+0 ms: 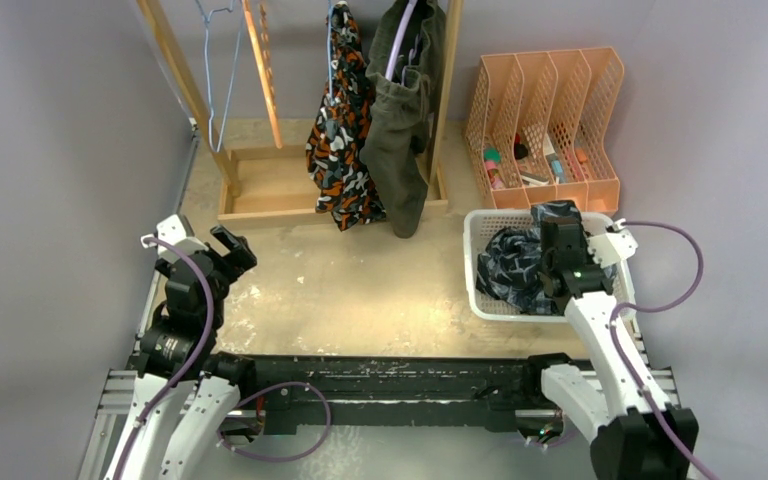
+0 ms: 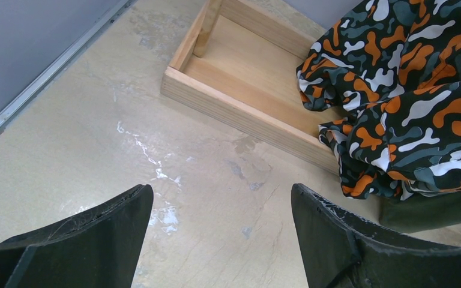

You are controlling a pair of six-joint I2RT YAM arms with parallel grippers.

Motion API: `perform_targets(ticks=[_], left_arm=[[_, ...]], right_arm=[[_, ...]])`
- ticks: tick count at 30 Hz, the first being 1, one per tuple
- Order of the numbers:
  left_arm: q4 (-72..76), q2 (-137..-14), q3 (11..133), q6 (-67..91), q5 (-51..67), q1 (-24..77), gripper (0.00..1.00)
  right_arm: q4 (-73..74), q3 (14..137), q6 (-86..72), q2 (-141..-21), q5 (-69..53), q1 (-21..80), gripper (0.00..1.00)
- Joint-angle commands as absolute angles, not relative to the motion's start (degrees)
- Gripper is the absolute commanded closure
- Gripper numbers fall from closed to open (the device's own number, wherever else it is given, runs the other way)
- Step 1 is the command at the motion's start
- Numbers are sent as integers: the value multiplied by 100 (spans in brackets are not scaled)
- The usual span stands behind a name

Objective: Remove the shorts from the hanger
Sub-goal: Place the shorts in the basket.

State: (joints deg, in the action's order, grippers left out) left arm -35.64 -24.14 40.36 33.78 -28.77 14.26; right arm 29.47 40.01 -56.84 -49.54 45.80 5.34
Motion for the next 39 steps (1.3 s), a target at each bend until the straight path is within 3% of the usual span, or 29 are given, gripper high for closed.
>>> perform_targets(ticks=[1,4,6,11,15,20,25,32,39], left_arm=[[-3284,-2402,4012,3312,-2830,1397,16],[-3280,-2353,4000,3322,-2802,1397,16],[-3238,-2341,3972,3300,-2765,1397,16],[-3212,-2396,3977,3248,-2687,1397,16],[-3193,-2410,3976,3239,-2647,1397,16],[-3187,-2355,3976,3221,-2607,1397,16],[-3138,-2327,3946,3170,-2624,1397,16],[-3122,-2408,3956,3142,-2521,1397,16],[-3144,-2373,3955,3158,-2550,1397,16]], right_arm=[[3036,3714,-6828,-5347,4272,261,93],[2955,3476,-7185,-5377,3923,-51,89],[2532,3334,-6895,-5325,3574,-280,73],[2823,3537,-7123,-5499,3516,-514,67],[3115,3920,-6492,-5093,3823,-511,42],[3223,4458,-5598,-4371,3933,-510,29],[3465,5202,-5155,-4283,3665,-510,26],[2244,5261,-3635,-4134,2596,-510,32],[2036,5250,-3057,-5365,1578,-510,32]])
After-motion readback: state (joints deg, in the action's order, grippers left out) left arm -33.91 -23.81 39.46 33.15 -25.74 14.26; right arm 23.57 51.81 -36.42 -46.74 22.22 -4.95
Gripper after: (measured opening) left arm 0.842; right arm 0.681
